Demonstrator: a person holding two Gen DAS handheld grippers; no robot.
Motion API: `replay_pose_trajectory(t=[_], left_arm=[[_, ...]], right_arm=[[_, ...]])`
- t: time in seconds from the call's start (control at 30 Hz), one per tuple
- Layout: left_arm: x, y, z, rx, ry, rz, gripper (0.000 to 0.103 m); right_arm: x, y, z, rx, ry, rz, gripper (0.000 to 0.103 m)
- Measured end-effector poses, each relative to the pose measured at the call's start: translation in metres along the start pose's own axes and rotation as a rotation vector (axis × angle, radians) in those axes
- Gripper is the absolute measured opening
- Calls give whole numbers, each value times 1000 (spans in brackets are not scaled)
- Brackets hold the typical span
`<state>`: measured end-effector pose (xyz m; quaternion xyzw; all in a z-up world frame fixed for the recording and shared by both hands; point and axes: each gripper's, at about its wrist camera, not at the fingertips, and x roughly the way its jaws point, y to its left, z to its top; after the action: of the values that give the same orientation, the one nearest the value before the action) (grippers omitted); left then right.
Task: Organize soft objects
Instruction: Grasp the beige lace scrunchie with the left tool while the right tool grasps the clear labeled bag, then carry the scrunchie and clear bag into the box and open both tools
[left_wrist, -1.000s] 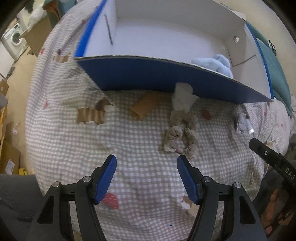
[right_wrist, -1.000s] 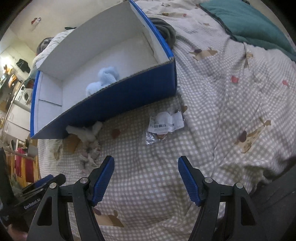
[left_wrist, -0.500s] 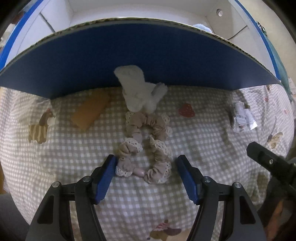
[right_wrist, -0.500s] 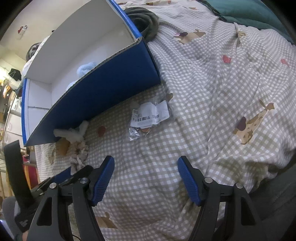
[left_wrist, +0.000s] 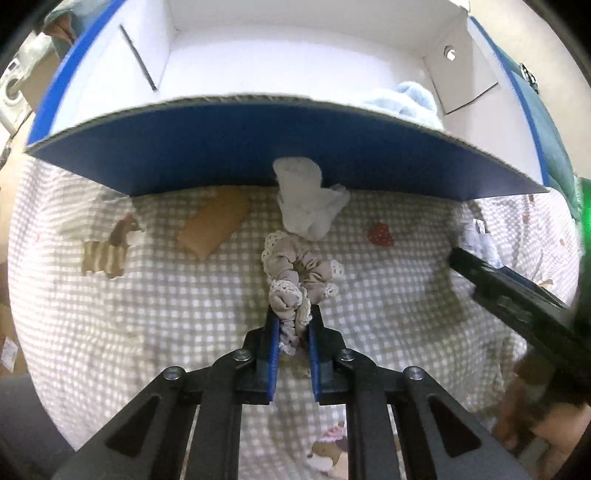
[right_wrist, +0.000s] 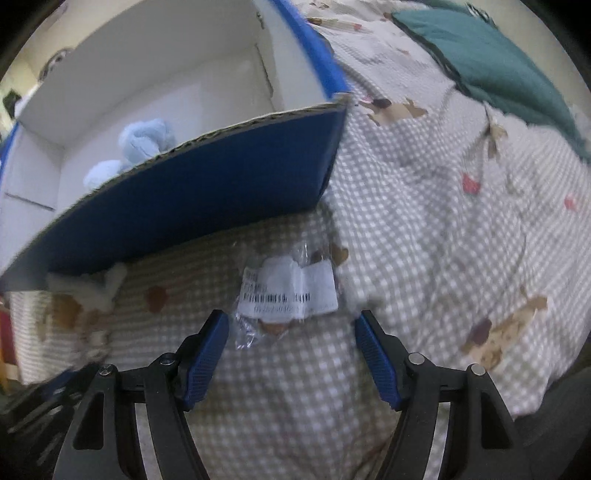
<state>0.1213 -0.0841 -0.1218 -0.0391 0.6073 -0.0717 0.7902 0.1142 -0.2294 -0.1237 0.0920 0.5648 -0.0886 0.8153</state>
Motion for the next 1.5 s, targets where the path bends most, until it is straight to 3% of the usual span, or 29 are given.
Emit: replay_pose_trajectory(t=[0.2,0.33,0.4,0.43,0.5,0.6,0.63,1.03,1.5], left_arm=[[-17,6,0,-26,-22,-21,13],[-18,0,0,-32,-30,-33,13],[-20,6,0,-35,-28,-37,13],[-20,7,0,-39,-27,-38,13],[-19,9,1,-45,-25,-37,13],[-20,15,2,-51,-26,-30,13],[-17,14,1,-53,-25,-28,13],[-23,19,-2,-74,-36,-13,13],[-49,32,-19,-80,-74,16,13]], right_arm=[[16,27,6,-93,-8,-93,75],[23,42,8,-126,-30,-105,75],[27,49,8,-137,-45,-91,63],[29,54,9,-145,-49,-70,48],[31,69,5,-167,-51,-69,42],[31,79,6,-174,-58,-36,20],[30,82,5,-174,-56,-18,18],[8,115,-8,-204,-112,46,16],[-52,157,-52,-284,-194,152,16]])
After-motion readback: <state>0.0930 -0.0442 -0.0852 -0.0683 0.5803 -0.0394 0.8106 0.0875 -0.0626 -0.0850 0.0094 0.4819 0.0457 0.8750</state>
